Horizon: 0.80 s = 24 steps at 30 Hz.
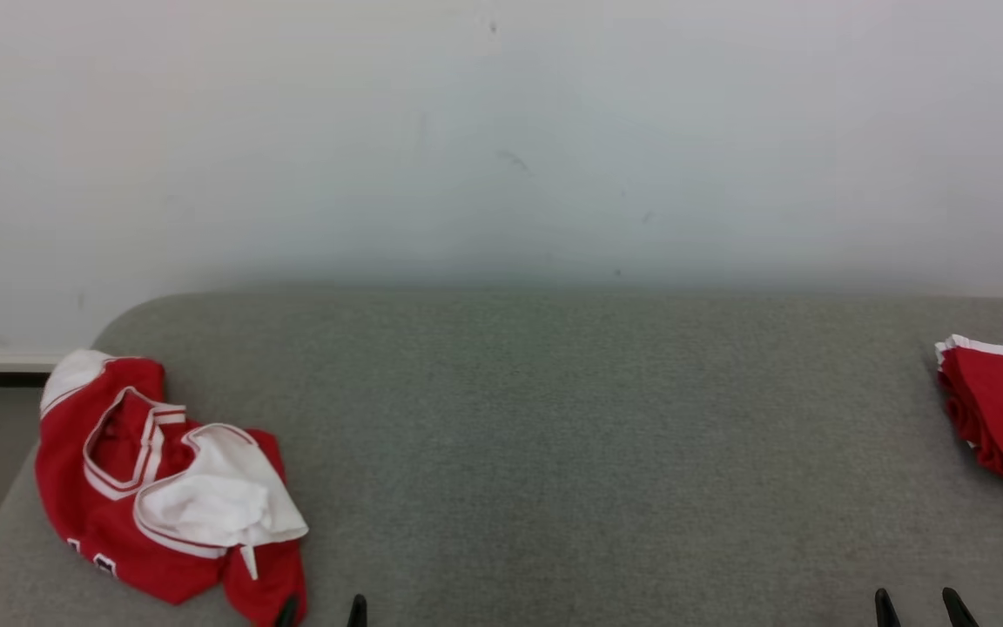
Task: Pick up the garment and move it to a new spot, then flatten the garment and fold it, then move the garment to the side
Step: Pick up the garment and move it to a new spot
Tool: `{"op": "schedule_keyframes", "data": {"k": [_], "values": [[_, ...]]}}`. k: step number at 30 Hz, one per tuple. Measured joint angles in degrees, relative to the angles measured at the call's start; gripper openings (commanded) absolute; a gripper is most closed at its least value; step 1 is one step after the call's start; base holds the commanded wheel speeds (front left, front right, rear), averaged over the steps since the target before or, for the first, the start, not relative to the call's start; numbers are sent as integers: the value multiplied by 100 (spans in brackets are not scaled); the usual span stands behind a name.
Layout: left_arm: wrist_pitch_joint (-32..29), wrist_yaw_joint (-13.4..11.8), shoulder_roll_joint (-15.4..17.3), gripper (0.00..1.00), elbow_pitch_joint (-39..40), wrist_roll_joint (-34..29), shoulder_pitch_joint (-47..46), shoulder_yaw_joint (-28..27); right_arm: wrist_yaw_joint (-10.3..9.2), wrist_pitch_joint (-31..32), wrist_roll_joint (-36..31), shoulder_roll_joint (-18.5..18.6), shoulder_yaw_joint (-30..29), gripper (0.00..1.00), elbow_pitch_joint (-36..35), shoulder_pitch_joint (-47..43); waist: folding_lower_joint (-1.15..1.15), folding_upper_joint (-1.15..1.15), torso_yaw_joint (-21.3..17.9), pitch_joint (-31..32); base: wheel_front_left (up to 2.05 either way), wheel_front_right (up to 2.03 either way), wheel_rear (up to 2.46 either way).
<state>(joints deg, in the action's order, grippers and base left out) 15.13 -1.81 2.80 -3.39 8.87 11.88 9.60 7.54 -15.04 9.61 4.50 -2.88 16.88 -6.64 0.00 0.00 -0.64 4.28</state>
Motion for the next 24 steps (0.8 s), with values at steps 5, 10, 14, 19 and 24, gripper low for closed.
{"op": "schedule_keyframes", "data": {"k": [5,10,14,19,24], "values": [[0,8,0,100,-24,-30,22,-5,0,0,8,-21,5,100,-4,-63,0,0,382,45,0,0,0],[0,32,0,100,-37,-67,105,-73,0,0,24,-52,44,100,8,-75,0,0,871,104,0,0,0],[0,67,1,100,-40,-87,179,-144,0,0,46,-78,97,100,23,-87,0,0,1280,160,0,0,0],[0,77,0,100,-23,-121,263,-192,0,-1,67,-102,183,100,59,-87,0,0,1743,228,0,0,0],[0,102,0,100,11,-123,314,-267,0,0,80,-125,260,100,81,-85,0,0,2018,276,0,0,0]]}}
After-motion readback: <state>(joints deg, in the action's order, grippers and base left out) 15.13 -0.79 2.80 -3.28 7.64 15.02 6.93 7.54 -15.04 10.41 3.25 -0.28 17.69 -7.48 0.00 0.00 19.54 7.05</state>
